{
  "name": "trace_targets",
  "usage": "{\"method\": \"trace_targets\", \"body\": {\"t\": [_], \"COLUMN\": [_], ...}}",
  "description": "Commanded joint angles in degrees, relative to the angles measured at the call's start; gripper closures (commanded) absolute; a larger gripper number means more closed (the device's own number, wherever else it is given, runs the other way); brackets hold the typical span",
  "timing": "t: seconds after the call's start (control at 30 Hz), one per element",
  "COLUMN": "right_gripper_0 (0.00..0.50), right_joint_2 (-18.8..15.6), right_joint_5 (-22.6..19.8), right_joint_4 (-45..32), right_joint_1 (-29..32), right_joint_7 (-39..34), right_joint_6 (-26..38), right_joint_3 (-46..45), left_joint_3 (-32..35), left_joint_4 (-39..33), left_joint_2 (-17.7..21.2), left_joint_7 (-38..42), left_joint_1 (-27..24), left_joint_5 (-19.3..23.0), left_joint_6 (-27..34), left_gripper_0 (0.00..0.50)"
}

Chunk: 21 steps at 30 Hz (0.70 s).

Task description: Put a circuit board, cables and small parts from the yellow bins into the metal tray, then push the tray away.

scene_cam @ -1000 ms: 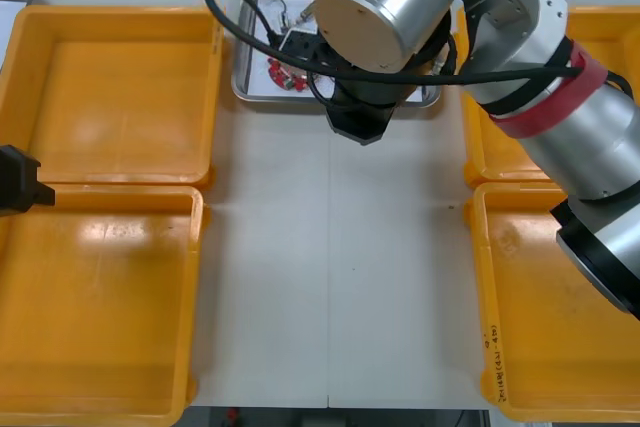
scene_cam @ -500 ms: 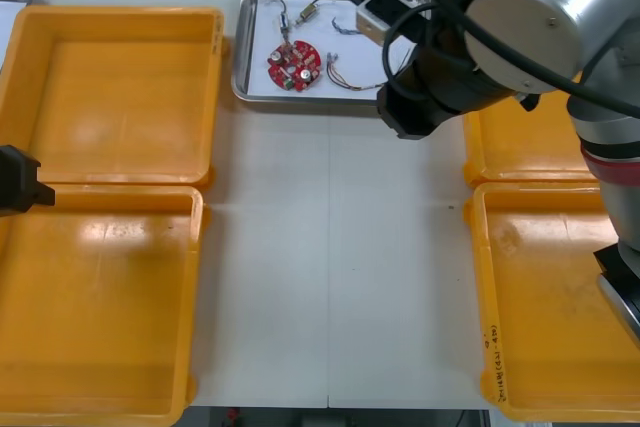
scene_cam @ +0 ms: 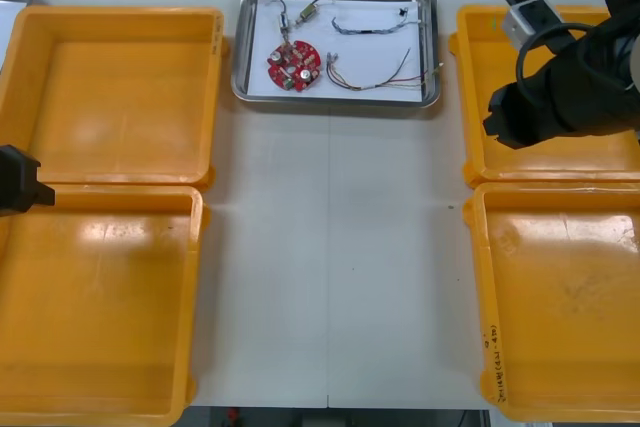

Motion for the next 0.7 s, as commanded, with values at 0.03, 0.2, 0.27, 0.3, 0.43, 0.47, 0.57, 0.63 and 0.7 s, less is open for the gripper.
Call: {"method": "trace_targets", "body": {"t": [0.03,0.2,0.27,0.3,0.43,0.47,0.57,0.63,0.7], "right_gripper_0": [0.000,0.000,0.000,0.000,0.000,0.000,0.000,0.000,0.000], "right_joint_2": [-2.96,-4.28,-4.72,-4.90,-5.95,-5.95,-5.95,-6.04,-6.13], "right_joint_5": [-2.76,-6.10,-7.24,-7.33,-7.07,-6.89,-7.07,-7.16,-7.16], "right_joint_4": [-2.14,-2.14,-2.75,-3.02,-5.74,-6.36,-6.71,-6.62,-6.62], "right_joint_1": [4.72,10.08,12.80,13.42,18.16,19.22,20.89,21.42,21.68], "right_joint_7": [-0.70,-0.88,-0.97,-0.97,-1.14,-1.14,-0.88,-0.79,-0.70], "right_joint_6": [0.17,0.17,0.17,0.17,0.17,0.17,0.17,0.17,0.17], "right_joint_3": [-8.12,-15.59,-18.58,-19.10,-21.56,-22.27,-24.20,-24.99,-25.61], "left_joint_3": [1.66,1.66,1.66,1.66,1.66,1.66,1.66,1.66,1.66], "left_joint_4": [-1.59,-1.59,-1.59,-1.59,-1.59,-1.59,-1.59,-1.59,-1.59], "left_joint_2": [2.49,2.49,2.49,2.49,2.49,2.49,2.49,2.49,2.49], "left_joint_7": [-4.37,-4.37,-4.37,-4.37,-4.37,-4.37,-4.37,-4.37,-4.37], "left_joint_1": [0.94,0.94,0.94,0.94,0.94,0.94,0.94,0.94,0.94], "left_joint_5": [0.39,0.39,0.39,0.39,0.39,0.39,0.39,0.39,0.39], "left_joint_6": [0.38,0.38,0.38,0.38,0.38,0.38,0.38,0.38,0.38], "left_gripper_0": [0.000,0.000,0.000,0.000,0.000,0.000,0.000,0.000,0.000]}}
